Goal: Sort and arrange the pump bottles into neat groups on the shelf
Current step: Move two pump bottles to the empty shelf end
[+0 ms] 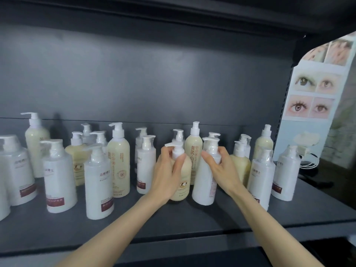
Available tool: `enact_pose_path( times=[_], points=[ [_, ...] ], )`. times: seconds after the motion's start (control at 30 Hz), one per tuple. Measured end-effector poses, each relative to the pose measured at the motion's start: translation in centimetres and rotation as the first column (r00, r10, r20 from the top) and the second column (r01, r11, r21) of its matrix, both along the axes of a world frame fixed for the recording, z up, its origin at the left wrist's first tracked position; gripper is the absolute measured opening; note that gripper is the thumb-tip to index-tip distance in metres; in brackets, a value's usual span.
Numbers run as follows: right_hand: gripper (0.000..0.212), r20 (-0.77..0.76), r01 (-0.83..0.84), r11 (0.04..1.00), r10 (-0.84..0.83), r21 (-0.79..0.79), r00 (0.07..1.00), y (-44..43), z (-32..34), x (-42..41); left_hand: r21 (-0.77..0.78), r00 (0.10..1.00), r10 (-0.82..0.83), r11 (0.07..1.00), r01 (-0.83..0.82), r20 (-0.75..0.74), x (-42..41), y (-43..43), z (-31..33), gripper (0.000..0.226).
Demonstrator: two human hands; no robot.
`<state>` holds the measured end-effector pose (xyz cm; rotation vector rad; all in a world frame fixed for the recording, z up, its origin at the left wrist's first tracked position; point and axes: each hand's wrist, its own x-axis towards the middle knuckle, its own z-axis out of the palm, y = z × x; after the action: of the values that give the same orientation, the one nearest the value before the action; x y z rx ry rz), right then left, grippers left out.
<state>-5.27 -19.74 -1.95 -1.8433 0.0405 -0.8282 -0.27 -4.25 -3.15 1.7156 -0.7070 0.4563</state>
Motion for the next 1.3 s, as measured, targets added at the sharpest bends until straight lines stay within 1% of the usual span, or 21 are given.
enact_pose_path(
  times=[0.07, 0.17, 0.23, 0.33, 0.47, 0.5, 0.57, 0.6, 0.63, 0.7, 0.77, 0.8, 0.87, 0.9, 0.97, 1.0, 1.07, 1.1, 1.23, 1.3],
  points=[
    [0.019, 0.036, -0.018, 0.998, 0.015, 0.065, 0.999, 0.9, 0.6, -1.0, -0.134, 0.999, -0.048, 0.990, 0.044, -0.024, -2.0, 0.9, 0.9, 0.019],
    [0.022, 0.063, -0.079, 0.986, 0.071, 0.144, 0.995, 2.1, 1.0, -2.6, -0.347, 0.982, -0.164, 0.930, 0.120, -0.098, -4.7, 2.5, 2.0, 0.016],
    [0.027, 0.061, -0.140, 0.975, 0.131, 0.175, 0.989, 3.1, 1.1, -4.0, -0.423, 0.974, -0.185, 0.899, 0.115, -0.129, -6.4, 3.6, 2.3, 0.008],
    [0.036, 0.043, -0.230, 0.951, 0.226, 0.208, 0.973, 4.4, 1.0, -5.7, -0.434, 0.976, -0.144, 0.899, 0.060, -0.163, -9.1, 5.3, 1.8, 0.008],
    [0.068, -0.010, -0.324, 0.924, 0.333, 0.203, 0.943, 8.0, 0.4, -7.5, -0.421, 0.976, -0.069, 0.907, -0.025, -0.208, -12.4, 8.8, 0.9, 0.011],
    [0.066, -0.019, -0.343, 0.916, 0.354, 0.211, 0.935, 9.2, 0.4, -7.8, -0.406, 0.978, -0.034, 0.912, -0.054, -0.205, -13.1, 10.0, 0.7, 0.011],
    [0.041, -0.014, -0.392, 0.896, 0.404, 0.210, 0.915, 11.9, 0.6, -8.2, -0.373, 0.983, 0.045, 0.921, -0.110, -0.178, -14.2, 12.7, 0.8, 0.008],
    [0.033, -0.015, -0.420, 0.884, 0.432, 0.205, 0.902, 13.5, 0.7, -8.4, -0.360, 0.983, 0.086, 0.922, -0.141, -0.165, -14.7, 14.2, 0.9, 0.007],
    [0.035, -0.016, -0.448, 0.873, 0.459, 0.194, 0.888, 15.1, 0.9, -8.5, -0.353, 0.981, 0.121, 0.921, -0.168, -0.151, -15.1, 15.8, 1.1, 0.008],
    [0.047, -0.023, -0.474, 0.860, 0.487, 0.189, 0.873, 18.4, 1.1, -8.3, -0.329, 0.972, 0.193, 0.917, -0.227, -0.132, -15.6, 19.2, 1.5, 0.013],
    [0.073, -0.030, -0.510, 0.840, 0.523, 0.186, 0.852, 22.2, 1.4, -8.1, -0.316, 0.960, 0.251, 0.908, -0.277, -0.120, -16.3, 23.0, 1.8, 0.016],
    [0.081, -0.027, -0.521, 0.837, 0.532, 0.166, 0.846, 24.2, 1.5, -8.0, -0.312, 0.955, 0.275, 0.902, -0.297, -0.115, -16.5, 25.1, 1.8, 0.016],
    [0.085, -0.022, -0.551, 0.820, 0.561, 0.156, 0.828, 28.4, 1.8, -8.1, -0.302, 0.937, 0.333, 0.887, -0.349, -0.105, -17.1, 29.3, 1.8, 0.018],
    [0.084, -0.026, -0.557, 0.816, 0.567, 0.158, 0.823, 30.7, 1.8, -7.9, -0.297, 0.926, 0.364, 0.877, -0.378, -0.102, -17.4, 31.6, 1.7, 0.021],
    [0.062, -0.014, -0.584, 0.798, 0.592, 0.150, 0.806, 35.4, 1.9, -7.6, -0.287, 0.900, 0.424, 0.853, -0.435, -0.105, -17.8, 36.4, 1.7, 0.027],
    [0.055, -0.018, -0.598, 0.788, 0.607, 0.146, 0.795, 38.0, 1.9, -7.5, -0.278, 0.886, 0.451, 0.842, -0.461, -0.104, -17.8, 39.0, 1.7, 0.026],
    [0.059, -0.012, -0.626, 0.765, 0.635, 0.153, 0.773, 43.2, 1.7, -7.1, -0.249, 0.861, 0.499, 0.826, -0.506, -0.094, -18.0, 44.0, 1.7, 0.026],
    [0.055, -0.007, -0.634, 0.757, 0.643, 0.156, 0.766, 45.7, 1.7, -7.1, -0.234, 0.848, 0.522, 0.817, -0.527, -0.088, -17.9, 46.4, 1.7, 0.026],
    [0.026, 0.006, -0.651, 0.743, 0.659, 0.157, 0.752, 54.3, 2.2, -6.3, -0.233, 0.814, 0.573, 0.782, -0.578, -0.093, -17.2, 54.8, 2.6, 0.021],
    [0.029, 0.013, -0.661, 0.736, 0.667, 0.145, 0.745, 57.9, 3.0, -5.6, -0.231, 0.805, 0.588, 0.774, -0.590, -0.085, -16.6, 58.2, 3.3, 0.021]
  ],
)
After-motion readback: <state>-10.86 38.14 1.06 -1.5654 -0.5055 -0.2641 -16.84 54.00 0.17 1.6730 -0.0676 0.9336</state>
